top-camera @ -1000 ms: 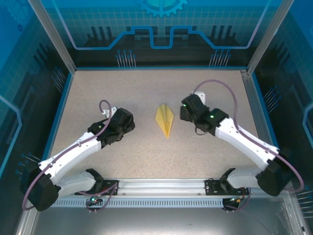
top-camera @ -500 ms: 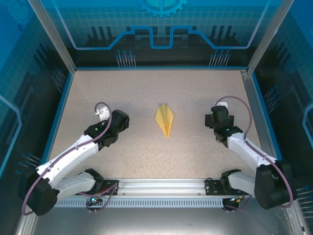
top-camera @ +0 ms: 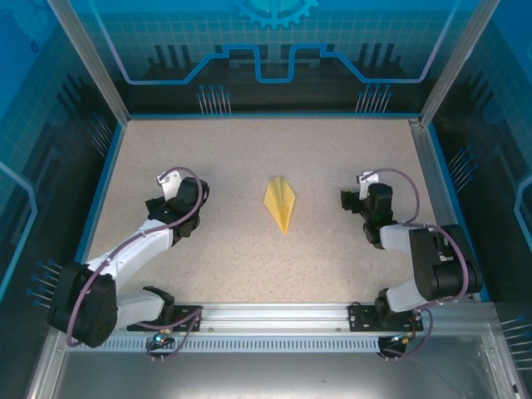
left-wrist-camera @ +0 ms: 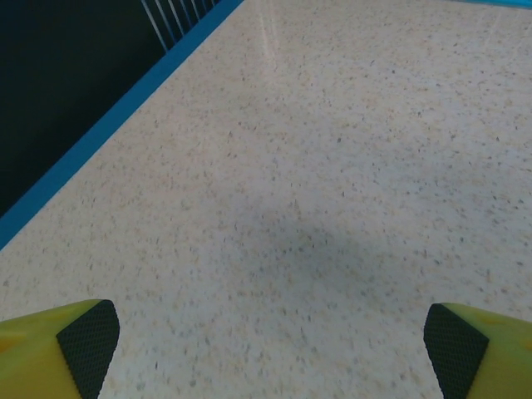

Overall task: Fold a paper plane with a square sheet of paper (pick it up from the middle)
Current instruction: Reset both arms

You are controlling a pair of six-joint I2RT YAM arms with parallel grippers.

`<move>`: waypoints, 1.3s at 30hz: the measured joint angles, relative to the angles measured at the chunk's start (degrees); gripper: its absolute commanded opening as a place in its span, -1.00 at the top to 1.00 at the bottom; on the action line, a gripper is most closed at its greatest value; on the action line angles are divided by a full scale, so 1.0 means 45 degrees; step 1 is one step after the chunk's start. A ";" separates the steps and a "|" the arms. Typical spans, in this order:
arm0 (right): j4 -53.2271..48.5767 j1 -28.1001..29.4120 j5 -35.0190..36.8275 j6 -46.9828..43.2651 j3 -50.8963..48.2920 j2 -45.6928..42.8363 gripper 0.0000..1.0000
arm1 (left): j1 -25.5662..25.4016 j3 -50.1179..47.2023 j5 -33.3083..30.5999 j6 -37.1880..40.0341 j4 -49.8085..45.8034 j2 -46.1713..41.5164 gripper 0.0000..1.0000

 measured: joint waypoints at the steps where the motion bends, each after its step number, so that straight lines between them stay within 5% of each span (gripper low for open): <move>1: 0.0097 -0.0034 -0.0228 -0.0034 -0.0034 0.0102 -0.77 | 0.0131 -0.0243 0.0102 0.0452 0.0724 0.0068 -0.97; 2: 0.0233 -0.0053 -0.0452 -0.0058 -0.0034 0.0155 -0.98 | 0.0253 -0.0471 0.0262 0.0869 0.1457 0.0121 -0.97; 17: 0.1083 -0.0083 -0.1248 -0.0194 -0.0029 0.0155 -0.99 | 0.1904 -0.3769 0.6173 0.5683 1.1074 0.2497 -0.97; 25: 0.1083 -0.0083 -0.1258 -0.0194 -0.0029 0.0155 -0.99 | 0.3905 -0.3560 0.8553 0.5464 1.2356 0.3900 -0.97; 39: 0.1083 -0.0083 -0.1258 -0.0194 -0.0029 0.0155 -0.99 | 0.3949 -0.3512 0.9326 0.5382 1.2458 0.3900 -0.97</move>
